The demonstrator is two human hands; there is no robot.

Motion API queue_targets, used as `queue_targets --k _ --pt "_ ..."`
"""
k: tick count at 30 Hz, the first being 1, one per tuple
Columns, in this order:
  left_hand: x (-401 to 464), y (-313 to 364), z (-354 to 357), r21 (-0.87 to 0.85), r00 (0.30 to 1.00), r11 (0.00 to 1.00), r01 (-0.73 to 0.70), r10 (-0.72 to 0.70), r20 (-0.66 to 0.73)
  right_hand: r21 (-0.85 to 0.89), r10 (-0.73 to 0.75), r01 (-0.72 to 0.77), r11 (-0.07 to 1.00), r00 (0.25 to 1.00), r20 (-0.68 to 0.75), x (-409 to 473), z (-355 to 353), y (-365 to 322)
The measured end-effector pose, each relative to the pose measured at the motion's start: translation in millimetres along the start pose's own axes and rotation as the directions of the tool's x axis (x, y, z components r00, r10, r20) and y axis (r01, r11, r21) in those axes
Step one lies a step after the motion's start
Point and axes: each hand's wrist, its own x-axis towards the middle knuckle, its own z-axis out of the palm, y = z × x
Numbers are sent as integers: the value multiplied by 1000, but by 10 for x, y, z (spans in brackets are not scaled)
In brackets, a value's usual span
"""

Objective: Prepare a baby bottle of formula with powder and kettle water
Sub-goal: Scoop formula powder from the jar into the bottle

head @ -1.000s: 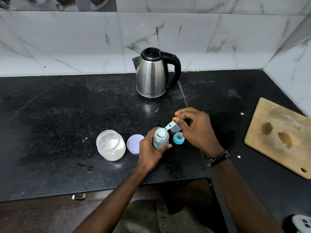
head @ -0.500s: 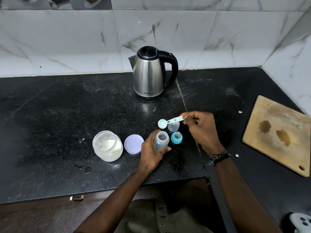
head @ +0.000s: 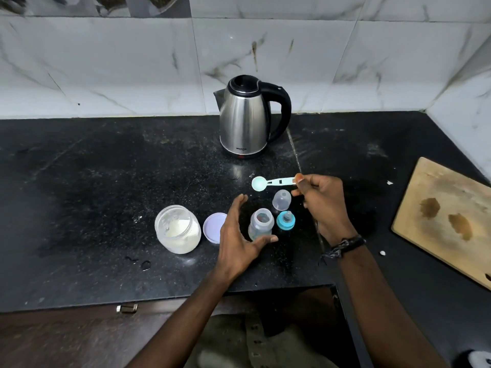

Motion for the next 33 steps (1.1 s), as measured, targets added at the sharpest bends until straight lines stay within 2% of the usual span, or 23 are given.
queue_targets --k 3,7,11,16,19,21,23,26,33 --pt "-59 152 -208 18 988 997 -82 83 -127 49 11 -12 999 1000 29 -2 116 -115" --pt "-91 270 -565 90 937 987 -134 156 -313 64 -19 14 998 996 86 -56 358 -257" --pt "-81 185 -951 187 901 975 -119 185 -393 26 -112 109 994 980 165 -162 704 -363" --pt "-172 -62 -1281 176 935 984 9 54 -352 -98 -287 332 938 905 315 -333 1126 -345" --pt "-215 -205 -1361 179 950 982 63 -5 -311 -260 -371 511 819 818 439 -456 1326 -339" --pt "-237 -282 -1378 201 959 977 78 -18 -283 -394 -340 580 713 778 529 -541 1453 -363" --pt "-257 -323 -1376 209 962 972 104 -45 -269 -484 -272 611 626 753 599 -615 1558 -394" --pt "-283 -385 -1372 191 963 974 120 -67 -260 -548 -191 622 559 740 645 -695 1688 -428" --pt "-291 -415 -1359 134 964 982 129 -93 -249 -648 -104 563 513 790 604 -723 1923 -397"
